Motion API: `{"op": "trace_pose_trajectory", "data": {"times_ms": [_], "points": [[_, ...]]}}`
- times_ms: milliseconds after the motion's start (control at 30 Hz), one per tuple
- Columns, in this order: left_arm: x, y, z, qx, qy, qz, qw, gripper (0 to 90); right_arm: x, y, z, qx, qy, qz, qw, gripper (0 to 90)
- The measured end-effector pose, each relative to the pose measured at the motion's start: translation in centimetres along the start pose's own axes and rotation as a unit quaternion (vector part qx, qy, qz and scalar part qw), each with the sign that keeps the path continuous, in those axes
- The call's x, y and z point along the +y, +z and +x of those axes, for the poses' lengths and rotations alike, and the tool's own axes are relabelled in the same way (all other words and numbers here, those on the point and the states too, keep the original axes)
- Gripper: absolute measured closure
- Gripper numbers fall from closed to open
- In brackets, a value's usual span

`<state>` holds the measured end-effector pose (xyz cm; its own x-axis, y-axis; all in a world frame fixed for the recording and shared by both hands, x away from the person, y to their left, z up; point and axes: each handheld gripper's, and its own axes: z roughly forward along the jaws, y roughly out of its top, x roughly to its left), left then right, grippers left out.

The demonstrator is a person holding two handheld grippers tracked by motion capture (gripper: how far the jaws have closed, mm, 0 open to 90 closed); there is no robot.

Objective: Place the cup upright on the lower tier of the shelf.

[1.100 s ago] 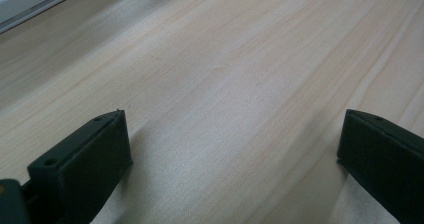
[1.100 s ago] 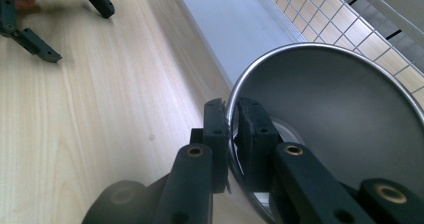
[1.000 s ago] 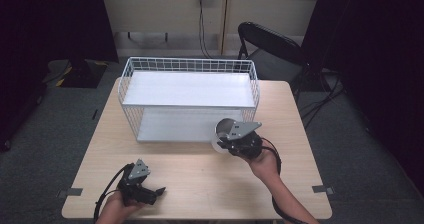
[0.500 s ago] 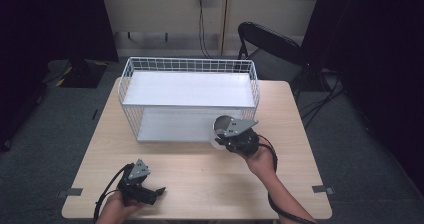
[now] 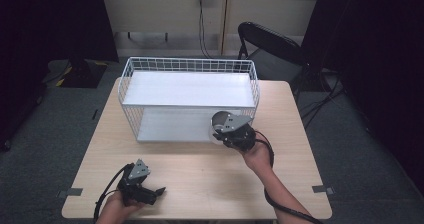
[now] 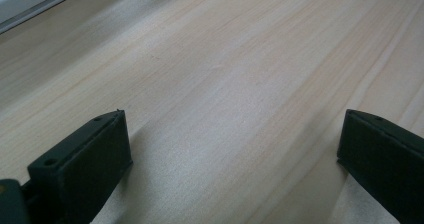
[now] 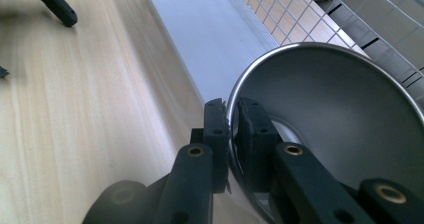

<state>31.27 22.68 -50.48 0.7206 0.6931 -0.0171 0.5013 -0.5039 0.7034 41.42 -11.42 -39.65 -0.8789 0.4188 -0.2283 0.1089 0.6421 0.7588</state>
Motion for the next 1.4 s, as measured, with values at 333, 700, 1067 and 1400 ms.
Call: {"op": "trace_pose_trajectory", "data": {"times_ms": [333, 700, 1067, 1400], "points": [[0.0, 0.0, 0.0, 0.000, 0.000, 0.000, 1.0000, 0.0, 0.0, 0.6, -0.5, -0.011, -0.001, 0.001, 0.9999, 83.1], [0.0, 0.0, 0.0, 0.000, 0.000, 0.000, 1.0000, 0.0, -0.2, 1.7, -0.8, -0.024, -0.006, 0.007, 0.9997, 83.2], [0.0, 0.0, 0.0, 0.000, 0.000, 0.000, 1.0000, 0.0, -0.4, 2.6, -1.0, -0.031, -0.010, 0.015, 0.9994, 83.2], [0.0, 0.0, 0.0, 0.000, 0.000, 0.000, 1.0000, 0.0, -0.1, 3.0, -1.1, -0.038, -0.019, 0.014, 0.9990, 83.2]]}}
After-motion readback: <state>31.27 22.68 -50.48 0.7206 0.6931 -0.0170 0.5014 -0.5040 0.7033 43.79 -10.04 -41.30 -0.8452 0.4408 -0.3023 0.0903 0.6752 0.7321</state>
